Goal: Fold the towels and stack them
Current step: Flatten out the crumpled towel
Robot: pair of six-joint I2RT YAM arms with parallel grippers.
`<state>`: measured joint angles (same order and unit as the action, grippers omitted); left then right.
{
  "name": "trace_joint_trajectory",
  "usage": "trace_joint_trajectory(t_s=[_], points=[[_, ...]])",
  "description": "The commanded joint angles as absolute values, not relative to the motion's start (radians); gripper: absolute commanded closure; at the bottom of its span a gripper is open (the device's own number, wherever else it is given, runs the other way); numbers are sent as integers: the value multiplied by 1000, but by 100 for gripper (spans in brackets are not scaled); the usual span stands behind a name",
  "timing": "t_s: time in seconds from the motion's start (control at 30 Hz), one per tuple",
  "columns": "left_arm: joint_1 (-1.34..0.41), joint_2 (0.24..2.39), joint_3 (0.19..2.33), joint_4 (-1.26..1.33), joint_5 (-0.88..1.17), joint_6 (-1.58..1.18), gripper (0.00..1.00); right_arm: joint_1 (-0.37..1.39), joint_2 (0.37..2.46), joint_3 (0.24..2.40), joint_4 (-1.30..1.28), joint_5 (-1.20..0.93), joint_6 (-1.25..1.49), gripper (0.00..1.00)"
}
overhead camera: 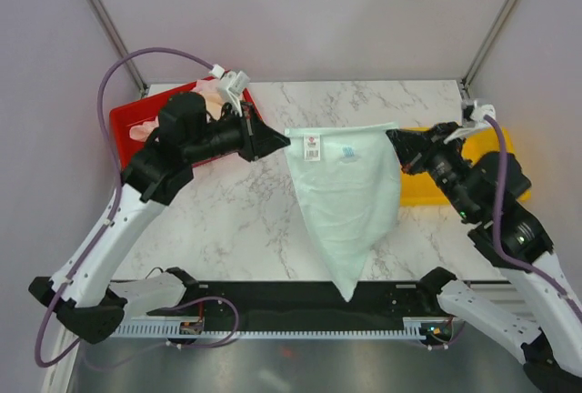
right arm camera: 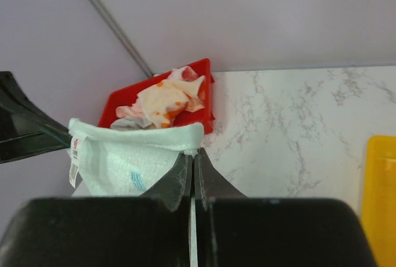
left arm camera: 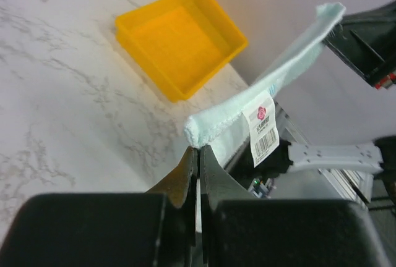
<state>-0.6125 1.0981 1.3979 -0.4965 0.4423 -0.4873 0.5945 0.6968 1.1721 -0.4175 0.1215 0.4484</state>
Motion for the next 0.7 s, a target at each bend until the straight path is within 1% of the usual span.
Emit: trace_joint_trajectory(t_s=[0.0,0.03,0.07,0.13,0.17,0.23,0.27,0.3,0.37,0.4,0.5,0.53,0.63,0.67], points=[[-508,1253,1502,-577,259,-414,98,591,891,1198,-376,377,376,100],[-477,1288,1529,-569,264,-417,98,588,932,1204,-338,406,358,100],[-448,1371,1542,-539,309,-422,98,572,1019,1210,-312,403,342,100],[-382,1455,1578,-496,360,-426,98,555,1112,1230,-232,379,307,100],[-371,1533,1595,-454,391,-416,98,525,1203,1232,-203,333,308,100],[-357,1621,1666,-430,396,-394,98,485,1293,1235,-110,264,319,100],[-353,1662,1695,-420,409,-374,98,459,1378,1238,-79,233,318,100],[-344,1760,1727,-413,417,-368,98,445,1423,1252,-51,206,314,100],[-333,1856,1831,-411,437,-359,98,405,1544,1272,21,184,307,100],[-327,1931,1860,-408,436,-356,98,391,1580,1296,43,154,302,100],[-316,2035,1992,-402,425,-333,98,333,1701,1360,118,76,264,100],[-314,2093,2017,-400,423,-325,98,319,1725,1376,155,5,252,100],[-307,2163,2085,-397,408,-307,98,278,1807,1423,213,-147,222,100],[-305,2172,2091,-391,407,-302,98,270,1824,1425,231,-161,218,100]])
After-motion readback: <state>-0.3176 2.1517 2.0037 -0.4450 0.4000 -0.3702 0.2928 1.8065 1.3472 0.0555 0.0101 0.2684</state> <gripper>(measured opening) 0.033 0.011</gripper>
